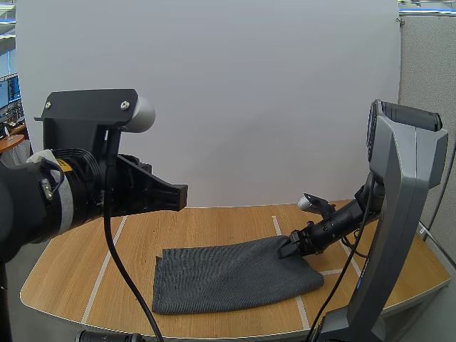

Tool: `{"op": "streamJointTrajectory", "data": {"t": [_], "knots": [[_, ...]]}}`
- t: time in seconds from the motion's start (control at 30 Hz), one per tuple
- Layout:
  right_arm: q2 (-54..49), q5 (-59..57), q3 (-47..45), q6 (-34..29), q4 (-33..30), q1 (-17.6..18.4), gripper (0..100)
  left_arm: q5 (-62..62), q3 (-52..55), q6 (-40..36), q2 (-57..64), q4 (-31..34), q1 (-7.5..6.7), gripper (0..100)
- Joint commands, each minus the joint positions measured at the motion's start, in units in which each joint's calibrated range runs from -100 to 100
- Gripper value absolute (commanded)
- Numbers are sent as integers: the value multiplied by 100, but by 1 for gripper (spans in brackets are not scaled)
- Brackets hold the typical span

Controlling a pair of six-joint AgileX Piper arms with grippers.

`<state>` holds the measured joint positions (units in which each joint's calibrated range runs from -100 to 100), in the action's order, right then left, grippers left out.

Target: Fold the towel

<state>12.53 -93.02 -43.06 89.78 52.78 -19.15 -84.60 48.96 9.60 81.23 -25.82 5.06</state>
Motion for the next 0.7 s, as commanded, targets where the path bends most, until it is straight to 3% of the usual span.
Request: {"op": "streamJointTrajectory", "data": {"t": [0.0, 0.07, 0.17, 0.27, 0.3, 0.67], "knots": [[58, -218, -92, 8, -297, -16, 84, -7, -29, -20, 18, 41, 8, 0], [58, -218, -92, 8, -297, -16, 78, -7, -29, -20, 18, 41, 8, 0], [58, -218, -92, 8, -297, -16, 46, -7, -29, -20, 18, 41, 8, 0], [58, -218, -92, 8, -297, -16, 4, -7, -29, -20, 18, 41, 8, 0], [58, -218, -92, 8, -297, -16, 0, -7, -29, -20, 18, 41, 8, 0], [-493, -570, -92, 8, -287, -16, 0, -88, -29, -20, 18, 63, 8, 0]]}}
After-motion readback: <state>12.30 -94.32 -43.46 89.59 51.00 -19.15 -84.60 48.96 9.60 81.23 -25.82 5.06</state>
